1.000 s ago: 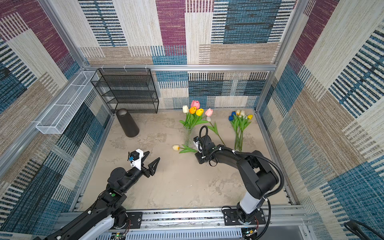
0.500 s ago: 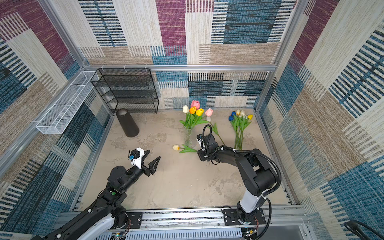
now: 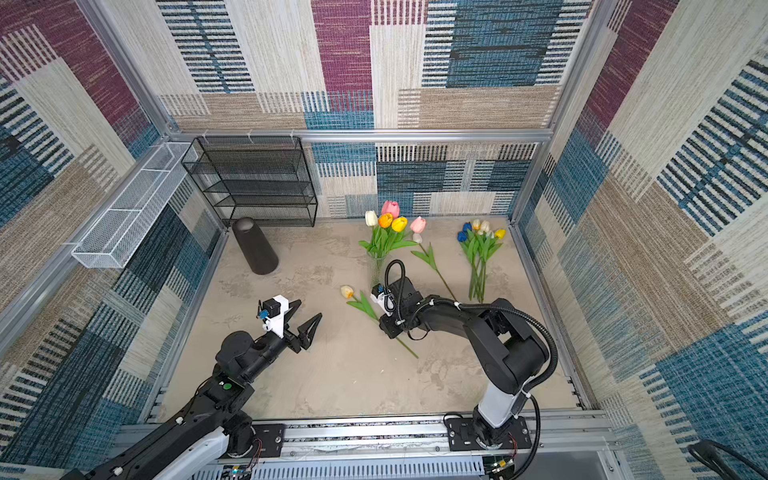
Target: Arrange the flowers into the vase
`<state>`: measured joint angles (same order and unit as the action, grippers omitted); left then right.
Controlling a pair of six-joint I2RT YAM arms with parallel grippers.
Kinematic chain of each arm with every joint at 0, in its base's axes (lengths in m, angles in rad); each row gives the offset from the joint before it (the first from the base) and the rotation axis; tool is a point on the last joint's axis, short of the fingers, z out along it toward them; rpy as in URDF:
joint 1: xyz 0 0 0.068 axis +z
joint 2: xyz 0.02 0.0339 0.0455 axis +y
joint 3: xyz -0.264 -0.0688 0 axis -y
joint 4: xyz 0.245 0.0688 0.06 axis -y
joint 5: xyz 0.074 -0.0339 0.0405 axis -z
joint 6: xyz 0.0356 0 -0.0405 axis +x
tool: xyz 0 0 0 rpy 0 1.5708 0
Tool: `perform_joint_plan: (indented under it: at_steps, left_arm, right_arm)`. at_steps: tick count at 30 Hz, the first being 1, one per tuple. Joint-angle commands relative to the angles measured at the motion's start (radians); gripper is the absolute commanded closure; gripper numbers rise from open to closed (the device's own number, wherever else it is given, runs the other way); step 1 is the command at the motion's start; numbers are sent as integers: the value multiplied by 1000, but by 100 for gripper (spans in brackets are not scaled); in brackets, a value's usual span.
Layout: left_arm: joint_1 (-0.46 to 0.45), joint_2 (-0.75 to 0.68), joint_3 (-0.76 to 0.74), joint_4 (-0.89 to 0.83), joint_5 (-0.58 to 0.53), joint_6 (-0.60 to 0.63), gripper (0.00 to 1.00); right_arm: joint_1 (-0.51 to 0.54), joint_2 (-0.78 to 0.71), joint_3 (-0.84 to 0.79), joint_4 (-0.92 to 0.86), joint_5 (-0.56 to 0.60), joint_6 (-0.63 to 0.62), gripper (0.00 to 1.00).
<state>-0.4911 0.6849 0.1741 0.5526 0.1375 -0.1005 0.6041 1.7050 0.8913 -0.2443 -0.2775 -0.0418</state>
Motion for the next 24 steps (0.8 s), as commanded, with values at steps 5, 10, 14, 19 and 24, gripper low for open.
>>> perform_joint_plan:
  at_steps: [5, 10, 14, 19, 24]
  left_arm:
    - [2, -13, 8, 1, -2, 30, 20]
    - [2, -14, 11, -2, 2, 33, 20]
    - [3, -16, 8, -5, 1, 35, 20]
    - [3, -13, 11, -10, 0, 38, 20]
    - [4, -6, 15, -5, -13, 45, 19]
  right_arm:
    - [6, 31, 107, -68, -46, 78, 54]
    - [30, 78, 135, -88, 20, 67, 49]
    - [39, 109, 131, -122, 54, 59, 57]
    - [66, 117, 144, -184, 122, 57, 82]
    - [74, 113, 193, -247, 153, 65, 100]
